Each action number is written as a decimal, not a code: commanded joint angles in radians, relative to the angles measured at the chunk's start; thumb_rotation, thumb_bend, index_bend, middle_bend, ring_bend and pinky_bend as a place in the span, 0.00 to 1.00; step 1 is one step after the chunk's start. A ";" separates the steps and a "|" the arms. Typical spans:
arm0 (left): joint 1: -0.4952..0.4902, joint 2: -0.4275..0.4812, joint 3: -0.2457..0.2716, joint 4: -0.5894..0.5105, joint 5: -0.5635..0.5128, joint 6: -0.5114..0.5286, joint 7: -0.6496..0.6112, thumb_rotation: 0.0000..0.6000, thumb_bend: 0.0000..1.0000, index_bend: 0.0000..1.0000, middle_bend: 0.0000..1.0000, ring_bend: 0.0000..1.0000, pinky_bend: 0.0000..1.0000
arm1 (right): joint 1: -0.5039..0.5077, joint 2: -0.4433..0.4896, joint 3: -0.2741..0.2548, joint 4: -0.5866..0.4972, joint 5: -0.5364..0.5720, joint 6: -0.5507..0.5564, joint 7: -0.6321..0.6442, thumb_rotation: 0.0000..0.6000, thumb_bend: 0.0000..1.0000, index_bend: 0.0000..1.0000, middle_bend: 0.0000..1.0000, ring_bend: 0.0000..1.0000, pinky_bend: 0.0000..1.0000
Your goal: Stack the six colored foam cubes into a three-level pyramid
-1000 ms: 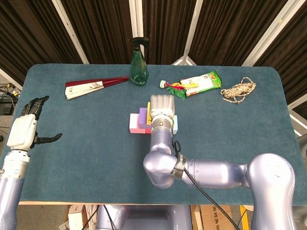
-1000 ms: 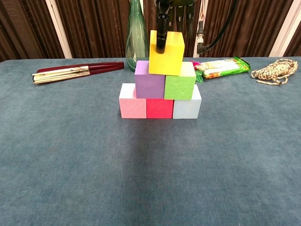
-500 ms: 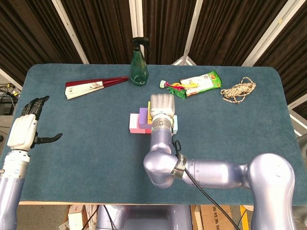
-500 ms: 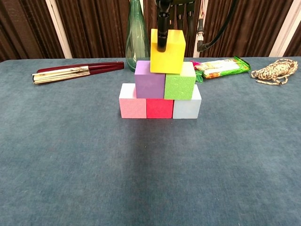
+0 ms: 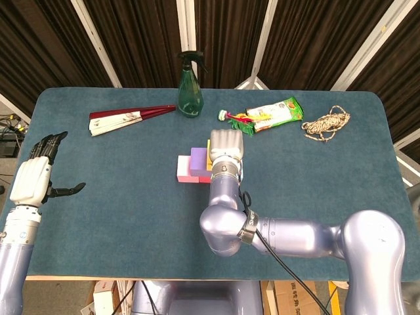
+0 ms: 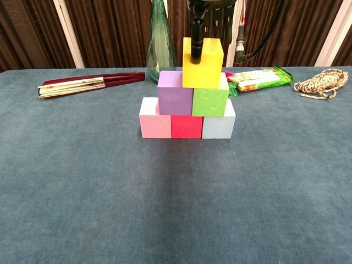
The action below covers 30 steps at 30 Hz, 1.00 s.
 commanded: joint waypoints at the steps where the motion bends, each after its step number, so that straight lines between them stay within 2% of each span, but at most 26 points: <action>1: 0.000 0.000 0.000 0.000 0.000 0.001 0.001 1.00 0.10 0.00 0.06 0.00 0.03 | -0.003 -0.003 -0.001 -0.003 -0.002 -0.001 -0.004 1.00 0.30 0.34 0.61 0.46 0.27; 4: 0.000 -0.001 0.000 0.001 -0.001 0.002 0.002 1.00 0.10 0.00 0.06 0.00 0.03 | -0.008 -0.008 -0.001 -0.004 -0.004 -0.005 -0.006 1.00 0.30 0.32 0.60 0.43 0.25; 7: 0.000 -0.002 0.000 0.001 -0.002 0.002 0.004 1.00 0.10 0.00 0.06 0.00 0.03 | -0.013 -0.011 0.000 -0.006 -0.007 -0.009 -0.006 1.00 0.30 0.24 0.57 0.39 0.23; 17: -0.003 -0.005 0.000 0.005 -0.012 -0.001 0.011 1.00 0.10 0.00 0.06 0.00 0.03 | -0.026 -0.019 0.001 -0.014 -0.034 -0.028 0.006 1.00 0.30 0.01 0.37 0.29 0.15; 21: -0.003 -0.006 0.000 0.005 -0.013 -0.001 0.013 1.00 0.10 0.00 0.06 0.00 0.03 | -0.028 -0.022 0.003 -0.017 -0.036 -0.030 0.008 1.00 0.30 0.00 0.29 0.24 0.14; 26: -0.003 -0.007 -0.001 0.006 -0.015 -0.001 0.013 1.00 0.10 0.00 0.06 0.00 0.02 | -0.029 -0.020 0.009 -0.023 -0.035 -0.030 0.008 1.00 0.30 0.00 0.21 0.19 0.09; 30: -0.004 -0.007 0.000 0.006 -0.015 -0.002 0.013 1.00 0.10 0.00 0.06 0.00 0.02 | -0.032 -0.017 0.022 -0.029 -0.033 -0.035 0.015 1.00 0.30 0.00 0.17 0.15 0.09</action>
